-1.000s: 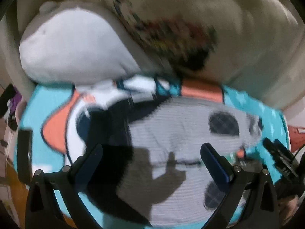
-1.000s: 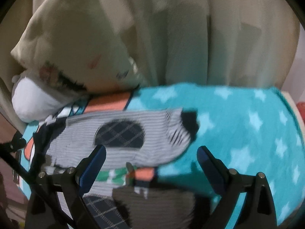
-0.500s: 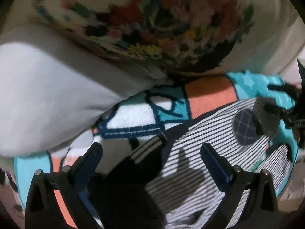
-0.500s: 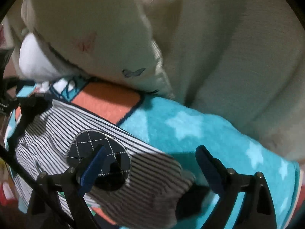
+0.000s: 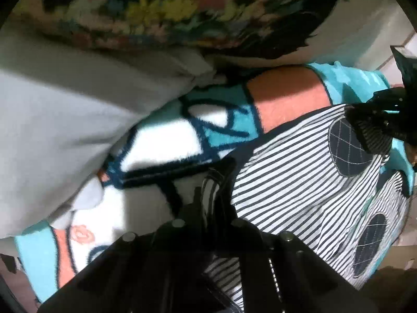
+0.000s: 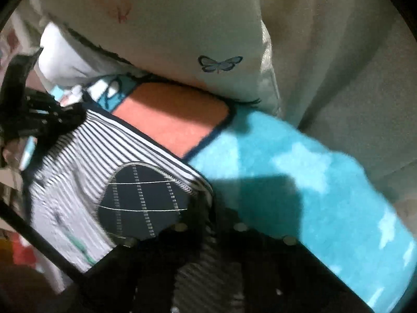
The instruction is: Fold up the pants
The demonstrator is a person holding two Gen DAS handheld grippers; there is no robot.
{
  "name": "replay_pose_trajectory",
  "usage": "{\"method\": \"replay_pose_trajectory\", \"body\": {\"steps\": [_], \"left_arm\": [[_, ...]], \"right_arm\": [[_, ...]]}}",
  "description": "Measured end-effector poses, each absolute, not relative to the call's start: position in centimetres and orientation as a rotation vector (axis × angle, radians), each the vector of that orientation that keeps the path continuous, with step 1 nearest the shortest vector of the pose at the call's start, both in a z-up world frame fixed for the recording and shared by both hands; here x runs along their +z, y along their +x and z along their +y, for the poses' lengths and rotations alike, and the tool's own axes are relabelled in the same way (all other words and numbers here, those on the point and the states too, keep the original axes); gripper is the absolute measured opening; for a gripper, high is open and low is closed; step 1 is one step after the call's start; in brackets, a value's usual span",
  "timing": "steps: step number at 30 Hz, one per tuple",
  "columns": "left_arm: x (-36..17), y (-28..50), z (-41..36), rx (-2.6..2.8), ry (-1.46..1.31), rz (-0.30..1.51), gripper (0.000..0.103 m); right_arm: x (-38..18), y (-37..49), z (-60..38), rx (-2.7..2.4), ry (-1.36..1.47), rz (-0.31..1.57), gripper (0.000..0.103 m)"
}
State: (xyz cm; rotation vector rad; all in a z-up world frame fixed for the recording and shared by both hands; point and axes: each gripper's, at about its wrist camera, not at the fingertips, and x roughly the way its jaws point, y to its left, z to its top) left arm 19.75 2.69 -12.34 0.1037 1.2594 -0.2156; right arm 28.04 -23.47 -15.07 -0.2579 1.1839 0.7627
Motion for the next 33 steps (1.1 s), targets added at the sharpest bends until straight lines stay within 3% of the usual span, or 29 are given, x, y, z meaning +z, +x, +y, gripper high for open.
{"method": "replay_pose_trajectory", "body": {"steps": [9, 15, 23, 26, 28, 29, 30, 33], "left_arm": [[-6.4, 14.1, 2.8, -0.236, 0.117, 1.106, 0.006], [-3.9, 8.1, 1.9, -0.294, 0.126, 1.033, 0.006], [-10.2, 0.4, 1.9, -0.345, 0.019, 1.167, 0.006], [-12.4, -0.1, 1.3, -0.299, 0.074, 1.192, 0.007], [-12.4, 0.0, 1.2, -0.304, 0.072, 1.187, 0.008], [-12.0, -0.1, 1.2, -0.307, 0.073, 1.180, 0.009], [-11.5, -0.4, 1.2, -0.314, 0.072, 1.167, 0.015], [-10.4, -1.7, 2.4, -0.323, 0.050, 1.135, 0.037]], "right_arm": [[-10.1, 24.5, -25.6, 0.704, -0.161, 1.103, 0.005], [-6.8, 17.0, -27.4, 0.664, -0.160, 1.070, 0.005], [-11.3, 7.2, -28.9, 0.552, -0.061, 1.238, 0.006], [-13.5, 5.5, -28.8, 0.455, -0.064, 1.276, 0.015], [-13.3, 4.5, -29.8, 0.384, -0.022, 1.276, 0.032], [-12.7, 3.8, -30.6, 0.349, 0.031, 1.262, 0.049], [-12.0, 3.3, -31.3, 0.320, 0.074, 1.242, 0.059], [-9.9, 2.1, -33.4, 0.224, 0.157, 1.168, 0.059]]}}
